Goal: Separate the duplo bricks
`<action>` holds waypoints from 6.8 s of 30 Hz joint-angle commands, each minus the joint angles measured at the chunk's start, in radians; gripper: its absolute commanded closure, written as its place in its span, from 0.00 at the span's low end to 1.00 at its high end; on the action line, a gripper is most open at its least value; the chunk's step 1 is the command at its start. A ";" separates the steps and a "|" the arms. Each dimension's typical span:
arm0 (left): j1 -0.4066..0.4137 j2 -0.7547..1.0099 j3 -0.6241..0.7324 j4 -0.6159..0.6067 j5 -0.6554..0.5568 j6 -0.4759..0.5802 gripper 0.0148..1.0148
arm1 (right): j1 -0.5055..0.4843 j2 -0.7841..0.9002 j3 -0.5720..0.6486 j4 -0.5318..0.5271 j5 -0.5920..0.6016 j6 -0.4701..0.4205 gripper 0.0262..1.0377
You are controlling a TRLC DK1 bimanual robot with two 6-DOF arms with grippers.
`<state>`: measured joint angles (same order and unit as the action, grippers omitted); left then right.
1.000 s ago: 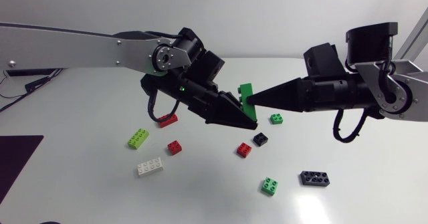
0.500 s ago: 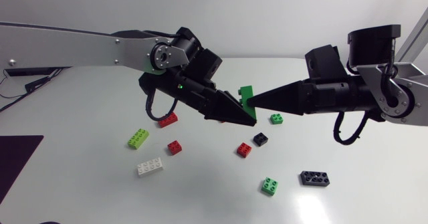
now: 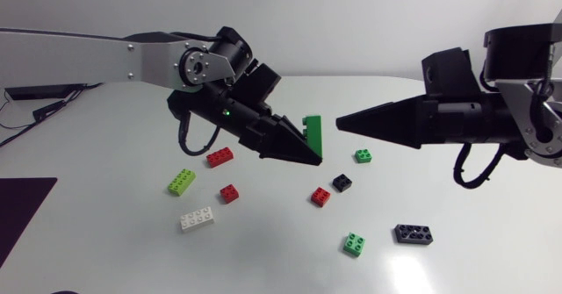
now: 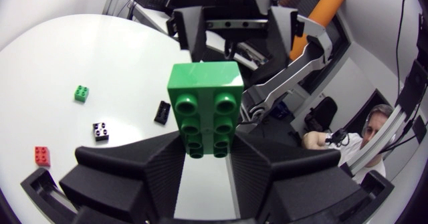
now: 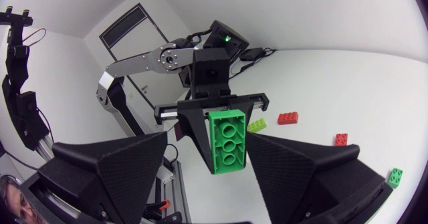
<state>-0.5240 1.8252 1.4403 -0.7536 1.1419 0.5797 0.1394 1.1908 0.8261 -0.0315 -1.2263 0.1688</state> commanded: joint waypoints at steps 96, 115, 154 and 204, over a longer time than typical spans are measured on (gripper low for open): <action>-0.197 0.077 -0.017 -0.248 -1.176 0.218 0.15 | 0.301 0.138 -0.369 -0.223 0.975 -0.798 0.24; -0.090 -0.173 -0.147 -0.162 -0.946 0.190 0.07 | 0.376 0.099 -0.357 -0.249 1.027 -0.752 0.68; -0.039 -0.181 -0.202 -0.039 -0.869 0.141 0.04 | 0.290 0.096 -0.116 -0.257 1.002 -0.660 0.04; -0.050 -0.139 -0.199 0.002 -0.880 0.137 0.04 | -0.027 0.842 0.390 -0.182 1.176 -0.319 0.67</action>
<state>-0.5705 1.6890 1.2232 -0.7509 0.2585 0.7349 0.1017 2.0132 1.2137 -0.2062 -0.0490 -0.1711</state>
